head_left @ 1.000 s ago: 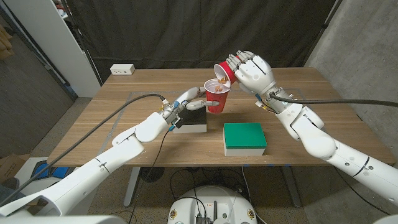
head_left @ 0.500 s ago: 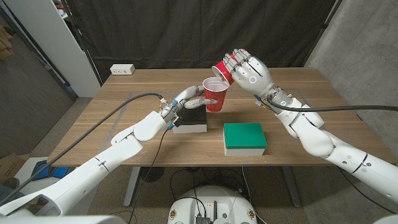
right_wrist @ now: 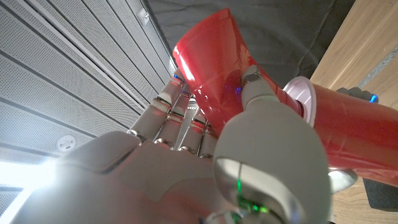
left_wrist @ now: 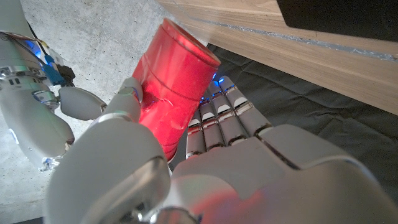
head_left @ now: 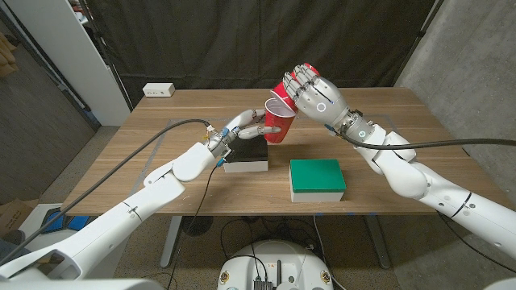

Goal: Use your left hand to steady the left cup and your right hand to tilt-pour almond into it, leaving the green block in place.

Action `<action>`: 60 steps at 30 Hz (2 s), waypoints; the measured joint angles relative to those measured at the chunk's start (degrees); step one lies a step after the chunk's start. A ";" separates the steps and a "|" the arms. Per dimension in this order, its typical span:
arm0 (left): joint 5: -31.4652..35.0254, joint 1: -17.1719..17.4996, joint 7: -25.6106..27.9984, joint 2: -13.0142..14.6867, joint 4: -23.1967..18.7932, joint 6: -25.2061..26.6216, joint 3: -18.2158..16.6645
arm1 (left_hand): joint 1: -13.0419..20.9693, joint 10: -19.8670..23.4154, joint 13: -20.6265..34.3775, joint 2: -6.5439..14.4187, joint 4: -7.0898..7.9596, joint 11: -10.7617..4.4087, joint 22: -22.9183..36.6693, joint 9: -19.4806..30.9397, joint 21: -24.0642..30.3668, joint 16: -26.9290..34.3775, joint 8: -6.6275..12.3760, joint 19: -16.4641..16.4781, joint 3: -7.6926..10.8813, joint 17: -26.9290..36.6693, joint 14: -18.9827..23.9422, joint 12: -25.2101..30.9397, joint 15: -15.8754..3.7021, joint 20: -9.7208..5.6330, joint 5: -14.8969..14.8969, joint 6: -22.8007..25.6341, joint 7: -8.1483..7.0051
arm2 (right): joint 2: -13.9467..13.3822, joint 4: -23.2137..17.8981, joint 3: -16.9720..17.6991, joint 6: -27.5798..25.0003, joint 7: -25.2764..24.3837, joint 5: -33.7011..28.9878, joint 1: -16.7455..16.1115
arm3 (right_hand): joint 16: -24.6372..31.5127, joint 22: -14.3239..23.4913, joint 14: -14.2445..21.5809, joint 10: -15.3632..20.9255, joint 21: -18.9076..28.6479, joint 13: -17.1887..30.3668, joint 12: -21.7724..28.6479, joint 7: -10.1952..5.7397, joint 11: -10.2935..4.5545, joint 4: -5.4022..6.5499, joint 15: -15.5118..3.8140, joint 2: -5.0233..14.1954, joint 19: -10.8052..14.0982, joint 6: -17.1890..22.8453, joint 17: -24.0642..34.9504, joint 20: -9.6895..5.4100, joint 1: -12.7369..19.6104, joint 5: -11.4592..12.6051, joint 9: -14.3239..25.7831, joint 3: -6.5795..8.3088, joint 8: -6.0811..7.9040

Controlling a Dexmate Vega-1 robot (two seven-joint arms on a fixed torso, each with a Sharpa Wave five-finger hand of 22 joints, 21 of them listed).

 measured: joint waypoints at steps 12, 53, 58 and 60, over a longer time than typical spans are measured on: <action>-0.75 -0.24 -0.66 -0.10 0.38 -0.13 -0.01 | 0.00 0.03 0.00 0.00 0.00 0.03 0.00 0.01 0.00 0.00 0.00 0.31 0.00 0.00 0.00 0.00 0.00 0.31 0.00 0.00 0.00 | 1.75 3.38 -1.59 -2.30 -4.69 -1.25 2.25 | -1.12 -0.02 -1.42 -1.68 -0.48 0.26 -0.84 -0.79 -1.01 0.16 0.17 -0.15 -1.18 -0.24 0.15 0.42 0.45 -0.24 0.00 0.68 0.00; -3.07 1.16 -1.15 1.09 0.59 -1.30 -1.44 | -0.23 0.06 0.00 0.22 0.25 0.07 0.00 -0.04 0.00 0.00 0.00 0.30 0.24 0.00 0.31 0.00 -0.31 0.30 -0.01 -0.01 -0.01 | 5.31 13.66 -5.42 -14.42 -20.04 -2.49 7.25 | -3.67 -0.17 -2.73 -3.99 -1.76 1.06 -1.72 -3.31 -3.33 0.04 0.08 -0.98 -3.43 1.04 0.08 1.04 2.03 -0.45 -0.12 2.93 -0.01; -3.44 1.99 -0.93 1.71 -0.52 -0.68 -2.05 | -0.22 0.08 0.00 0.22 0.24 0.10 0.00 0.01 0.00 0.00 0.00 0.30 0.23 0.00 0.31 0.00 -0.31 0.31 -0.01 -0.01 -0.01 | 5.46 13.84 -5.67 -14.78 -20.57 -1.26 7.27 | -3.67 -0.31 -2.73 -3.79 -1.77 1.33 -1.72 -3.30 -3.14 0.21 0.08 -0.82 -3.43 1.03 0.15 1.04 2.19 -0.45 -0.15 3.12 0.39; -3.58 2.25 -0.87 1.87 -0.95 -0.39 -2.19 | -0.33 0.08 0.00 0.12 0.24 0.10 0.00 0.01 0.00 0.00 0.00 0.30 0.23 0.00 0.31 0.00 -0.31 0.30 -0.01 -0.01 -0.01 | 5.47 13.88 -5.75 -14.81 -20.81 -0.75 7.27 | -3.67 -0.31 -2.73 -3.79 -1.77 1.33 -1.72 -3.30 -3.14 0.21 0.08 -0.82 -3.43 1.02 0.16 1.04 2.19 -0.46 -0.12 3.12 0.39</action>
